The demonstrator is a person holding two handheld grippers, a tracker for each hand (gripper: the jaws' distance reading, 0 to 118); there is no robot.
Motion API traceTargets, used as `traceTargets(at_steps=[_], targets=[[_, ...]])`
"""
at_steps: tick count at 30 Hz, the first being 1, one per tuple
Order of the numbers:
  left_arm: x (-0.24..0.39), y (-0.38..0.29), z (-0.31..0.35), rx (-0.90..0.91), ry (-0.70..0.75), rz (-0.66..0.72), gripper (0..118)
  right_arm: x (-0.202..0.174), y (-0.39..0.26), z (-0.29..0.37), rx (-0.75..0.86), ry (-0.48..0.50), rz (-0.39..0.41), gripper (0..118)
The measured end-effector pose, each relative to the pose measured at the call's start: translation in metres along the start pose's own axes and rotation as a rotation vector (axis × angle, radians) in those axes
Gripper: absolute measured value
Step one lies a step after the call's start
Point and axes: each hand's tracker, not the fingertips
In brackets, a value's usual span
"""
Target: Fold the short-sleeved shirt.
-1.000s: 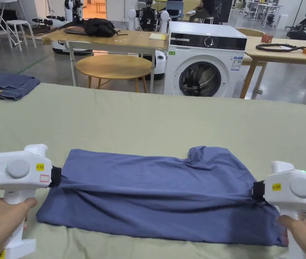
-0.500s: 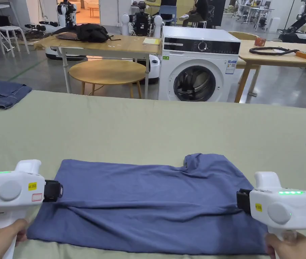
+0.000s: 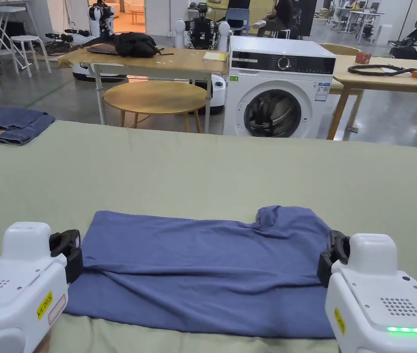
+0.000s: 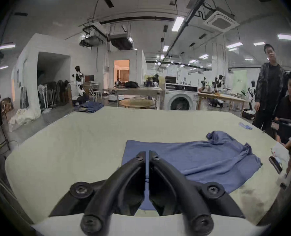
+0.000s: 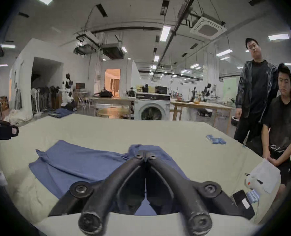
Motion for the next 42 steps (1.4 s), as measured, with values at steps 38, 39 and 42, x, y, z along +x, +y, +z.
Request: traceTargets(at_steps=[38, 39, 42], targets=[[-0.052, -0.046, -0.128, -0.813, 0.002, -0.074, 0, 0.032, -0.044, -0.002, -0.238, -0.005, -0.011, 0], [-0.057, -0.045, -0.121, -0.780, -0.007, -0.025, 0, 0.038, -0.044, -0.004, -0.253, -0.016, -0.001, 0], [-0.070, -0.042, -0.104, -0.744, -0.022, 0.029, 0, 0.057, -0.044, -0.013, -0.294, -0.036, 0.004, 0]])
